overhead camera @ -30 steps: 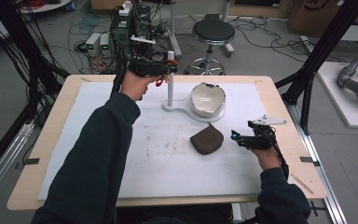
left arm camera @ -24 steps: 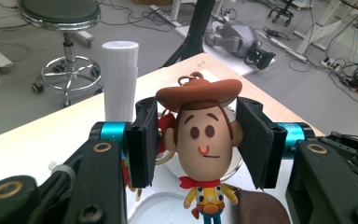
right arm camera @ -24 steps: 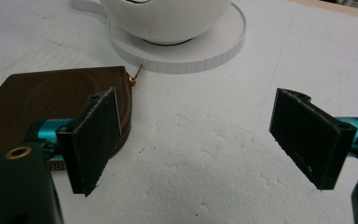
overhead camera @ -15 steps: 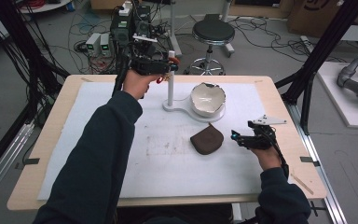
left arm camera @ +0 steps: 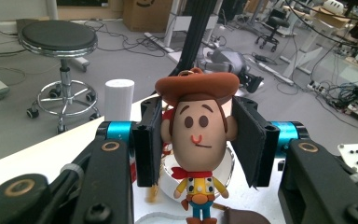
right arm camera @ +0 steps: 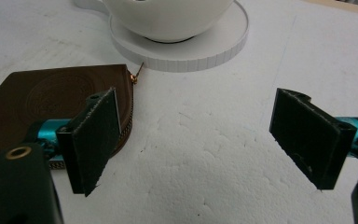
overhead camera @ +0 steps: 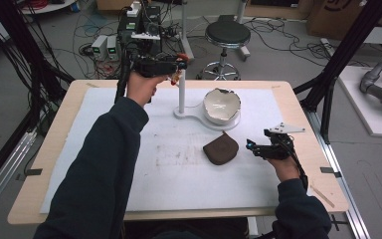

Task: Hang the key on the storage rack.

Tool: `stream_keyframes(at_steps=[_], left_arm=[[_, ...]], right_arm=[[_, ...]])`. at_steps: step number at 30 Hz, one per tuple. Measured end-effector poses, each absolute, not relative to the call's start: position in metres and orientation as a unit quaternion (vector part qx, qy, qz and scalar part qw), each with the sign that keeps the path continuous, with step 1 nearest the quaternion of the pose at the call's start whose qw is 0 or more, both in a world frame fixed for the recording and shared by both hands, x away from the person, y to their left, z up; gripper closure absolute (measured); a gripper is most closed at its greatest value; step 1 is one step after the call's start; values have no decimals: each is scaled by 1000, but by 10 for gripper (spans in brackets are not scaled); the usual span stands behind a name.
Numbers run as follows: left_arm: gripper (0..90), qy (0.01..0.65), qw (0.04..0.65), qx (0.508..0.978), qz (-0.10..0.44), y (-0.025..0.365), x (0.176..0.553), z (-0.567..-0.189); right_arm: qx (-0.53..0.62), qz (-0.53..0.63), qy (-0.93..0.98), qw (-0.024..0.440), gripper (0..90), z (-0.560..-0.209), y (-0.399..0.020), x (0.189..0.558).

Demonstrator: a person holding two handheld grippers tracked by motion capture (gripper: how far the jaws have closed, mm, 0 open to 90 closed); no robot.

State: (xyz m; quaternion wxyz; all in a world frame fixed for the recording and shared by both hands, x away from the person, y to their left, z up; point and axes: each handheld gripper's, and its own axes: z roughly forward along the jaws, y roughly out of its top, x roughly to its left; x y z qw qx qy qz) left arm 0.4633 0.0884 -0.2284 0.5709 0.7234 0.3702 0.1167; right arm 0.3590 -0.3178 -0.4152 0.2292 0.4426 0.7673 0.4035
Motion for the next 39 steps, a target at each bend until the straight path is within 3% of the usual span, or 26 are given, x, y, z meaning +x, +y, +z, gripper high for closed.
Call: stream_keyframes(at_steps=[39], left_arm=[[552,395,571,707,131,109,467,-232]], right_arm=[[444,402,768,225,162,-416,-319,359]])
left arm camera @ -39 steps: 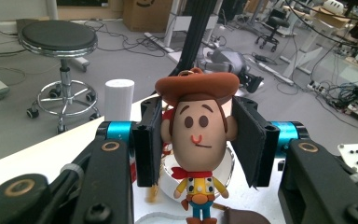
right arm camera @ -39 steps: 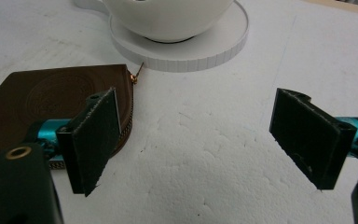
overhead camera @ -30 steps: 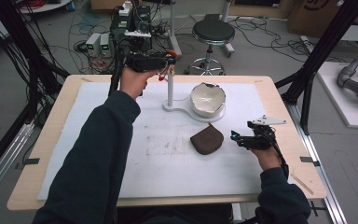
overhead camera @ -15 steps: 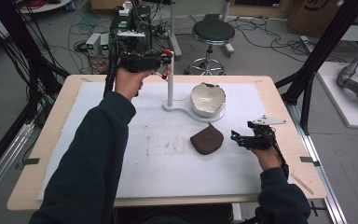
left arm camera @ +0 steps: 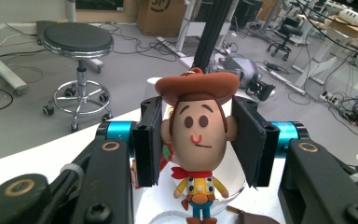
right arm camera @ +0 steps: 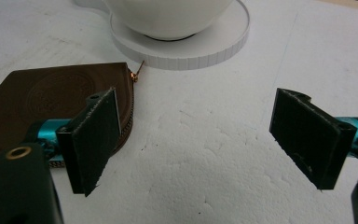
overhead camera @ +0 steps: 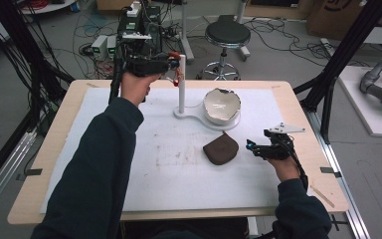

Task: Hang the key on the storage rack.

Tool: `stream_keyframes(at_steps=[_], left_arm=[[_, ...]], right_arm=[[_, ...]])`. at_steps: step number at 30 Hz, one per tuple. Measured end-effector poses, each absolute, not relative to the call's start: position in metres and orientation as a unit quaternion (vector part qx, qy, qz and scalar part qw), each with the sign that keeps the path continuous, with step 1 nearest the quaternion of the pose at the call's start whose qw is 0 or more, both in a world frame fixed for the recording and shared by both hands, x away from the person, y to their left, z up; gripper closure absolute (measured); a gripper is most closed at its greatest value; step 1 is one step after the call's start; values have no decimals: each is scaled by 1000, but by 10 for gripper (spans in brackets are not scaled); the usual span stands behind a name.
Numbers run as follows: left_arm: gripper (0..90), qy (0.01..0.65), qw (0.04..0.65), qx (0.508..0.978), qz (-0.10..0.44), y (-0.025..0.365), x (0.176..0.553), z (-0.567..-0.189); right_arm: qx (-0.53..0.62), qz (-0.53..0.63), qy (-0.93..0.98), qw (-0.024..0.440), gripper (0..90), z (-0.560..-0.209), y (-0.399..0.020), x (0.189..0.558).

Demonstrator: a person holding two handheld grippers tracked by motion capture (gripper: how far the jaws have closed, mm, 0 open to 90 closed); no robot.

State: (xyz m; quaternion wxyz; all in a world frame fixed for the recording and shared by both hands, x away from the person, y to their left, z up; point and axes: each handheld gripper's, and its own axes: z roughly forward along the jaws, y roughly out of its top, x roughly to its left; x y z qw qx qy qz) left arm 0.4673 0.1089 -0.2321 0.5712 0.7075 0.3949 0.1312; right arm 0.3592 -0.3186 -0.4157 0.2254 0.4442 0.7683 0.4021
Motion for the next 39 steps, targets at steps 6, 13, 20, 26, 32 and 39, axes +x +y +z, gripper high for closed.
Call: stream_keyframes(at_steps=[6,13,20,26,32,39], left_arm=[[552,396,575,703,132,116,466,-232],[551,406,566,706,130,116,470,-242],[549,414,555,709,136,118,470,-253],[540,426,550,703,147,133,462,-274],[503,439,557,689,150,156,448,-299],[491,434,566,685,149,171,428,-320]], right_arm=[[444,403,768,226,162,-416,-319,359],[442,401,770,225,162,-416,-318,359],[443,402,769,224,162,-416,-319,359],[445,402,769,224,162,-416,-319,359],[443,402,770,223,162,-416,-318,359],[443,400,770,224,162,-416,-317,359]])
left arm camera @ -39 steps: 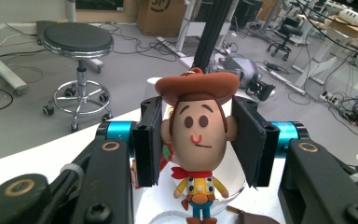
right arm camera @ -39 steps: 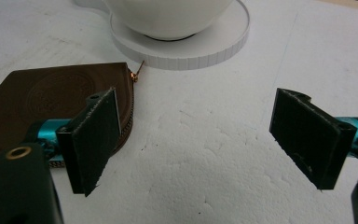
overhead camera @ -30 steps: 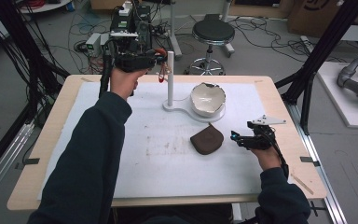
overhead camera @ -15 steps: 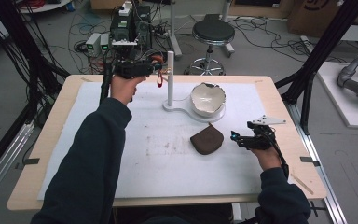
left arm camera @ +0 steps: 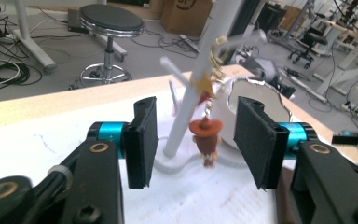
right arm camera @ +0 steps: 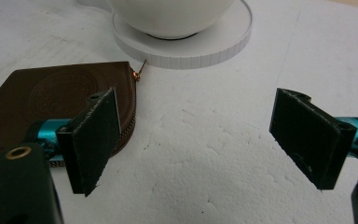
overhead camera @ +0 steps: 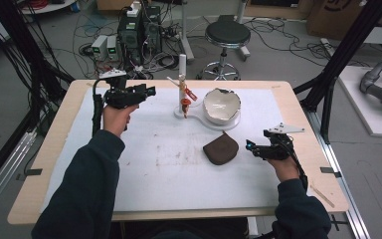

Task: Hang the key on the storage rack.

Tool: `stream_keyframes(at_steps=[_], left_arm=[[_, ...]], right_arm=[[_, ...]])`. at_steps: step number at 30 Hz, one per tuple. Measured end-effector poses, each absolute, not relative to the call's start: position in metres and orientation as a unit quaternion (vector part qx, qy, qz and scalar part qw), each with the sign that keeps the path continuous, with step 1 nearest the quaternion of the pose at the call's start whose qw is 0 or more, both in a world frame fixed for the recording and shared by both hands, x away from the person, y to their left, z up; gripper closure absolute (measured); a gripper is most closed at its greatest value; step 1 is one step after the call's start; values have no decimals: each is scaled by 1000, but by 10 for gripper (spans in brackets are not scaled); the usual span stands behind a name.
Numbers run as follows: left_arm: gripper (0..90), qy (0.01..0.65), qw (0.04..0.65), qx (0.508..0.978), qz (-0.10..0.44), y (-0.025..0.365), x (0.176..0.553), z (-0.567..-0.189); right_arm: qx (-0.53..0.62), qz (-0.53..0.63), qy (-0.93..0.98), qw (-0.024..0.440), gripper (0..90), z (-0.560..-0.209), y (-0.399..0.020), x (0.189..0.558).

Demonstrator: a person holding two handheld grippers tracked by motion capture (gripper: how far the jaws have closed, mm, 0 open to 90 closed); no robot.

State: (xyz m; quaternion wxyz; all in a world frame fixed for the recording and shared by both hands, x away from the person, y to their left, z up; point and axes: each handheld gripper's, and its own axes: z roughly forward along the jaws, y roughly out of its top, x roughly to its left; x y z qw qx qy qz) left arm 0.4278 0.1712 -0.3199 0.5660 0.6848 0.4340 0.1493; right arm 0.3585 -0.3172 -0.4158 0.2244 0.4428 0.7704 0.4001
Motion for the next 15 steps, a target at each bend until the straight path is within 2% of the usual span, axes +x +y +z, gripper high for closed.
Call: stream_keyframes(at_steps=[4,9,13,15], left_arm=[[420,413,574,688,162,173,416,-328],[263,370,590,689,199,177,400,-341],[194,355,597,689,205,185,388,-356],[200,350,600,688,212,191,381,-365]], right_arm=[[441,400,771,225,162,-416,-317,359],[439,405,769,228,162,-415,-318,358],[433,408,769,232,162,-414,-317,358],[429,408,771,234,162,-414,-316,358]])
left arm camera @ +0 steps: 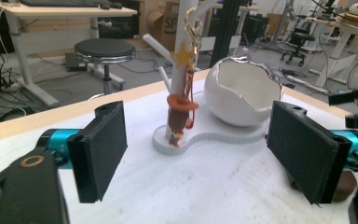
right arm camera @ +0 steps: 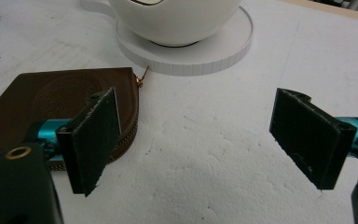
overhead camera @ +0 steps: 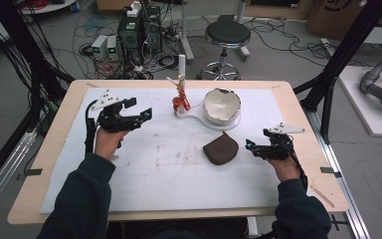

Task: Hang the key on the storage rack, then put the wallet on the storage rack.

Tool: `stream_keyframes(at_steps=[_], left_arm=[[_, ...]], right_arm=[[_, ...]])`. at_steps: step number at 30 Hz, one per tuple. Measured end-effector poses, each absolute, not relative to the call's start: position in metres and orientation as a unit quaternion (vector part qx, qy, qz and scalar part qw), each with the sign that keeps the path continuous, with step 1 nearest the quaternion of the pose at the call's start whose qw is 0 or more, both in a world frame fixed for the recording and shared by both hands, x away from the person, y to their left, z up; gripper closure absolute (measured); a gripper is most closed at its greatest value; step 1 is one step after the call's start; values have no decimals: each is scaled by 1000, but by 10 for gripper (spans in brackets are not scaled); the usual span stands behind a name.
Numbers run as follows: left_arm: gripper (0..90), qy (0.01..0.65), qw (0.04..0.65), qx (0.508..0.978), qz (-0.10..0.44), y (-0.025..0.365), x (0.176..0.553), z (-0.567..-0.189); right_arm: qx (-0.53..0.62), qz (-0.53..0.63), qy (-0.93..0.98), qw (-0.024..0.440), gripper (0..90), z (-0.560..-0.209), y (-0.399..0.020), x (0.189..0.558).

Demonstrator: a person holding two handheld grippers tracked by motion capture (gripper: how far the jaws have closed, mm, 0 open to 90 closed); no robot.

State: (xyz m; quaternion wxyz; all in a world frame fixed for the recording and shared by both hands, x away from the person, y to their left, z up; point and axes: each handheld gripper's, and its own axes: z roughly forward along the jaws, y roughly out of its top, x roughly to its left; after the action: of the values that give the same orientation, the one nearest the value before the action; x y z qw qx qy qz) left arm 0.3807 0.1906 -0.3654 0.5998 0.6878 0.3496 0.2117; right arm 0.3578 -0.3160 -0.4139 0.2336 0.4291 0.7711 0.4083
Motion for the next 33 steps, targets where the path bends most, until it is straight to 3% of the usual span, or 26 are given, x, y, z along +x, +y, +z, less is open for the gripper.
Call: stream_keyframes(at_steps=[6,12,33], left_arm=[[246,336,597,690,234,206,364,-386],[188,360,592,686,221,215,357,-399],[190,372,589,682,223,220,353,-404]], right_arm=[[424,411,770,239,162,-412,-314,358],[423,415,766,247,161,-410,-313,358],[421,429,761,243,162,-407,-315,356]])
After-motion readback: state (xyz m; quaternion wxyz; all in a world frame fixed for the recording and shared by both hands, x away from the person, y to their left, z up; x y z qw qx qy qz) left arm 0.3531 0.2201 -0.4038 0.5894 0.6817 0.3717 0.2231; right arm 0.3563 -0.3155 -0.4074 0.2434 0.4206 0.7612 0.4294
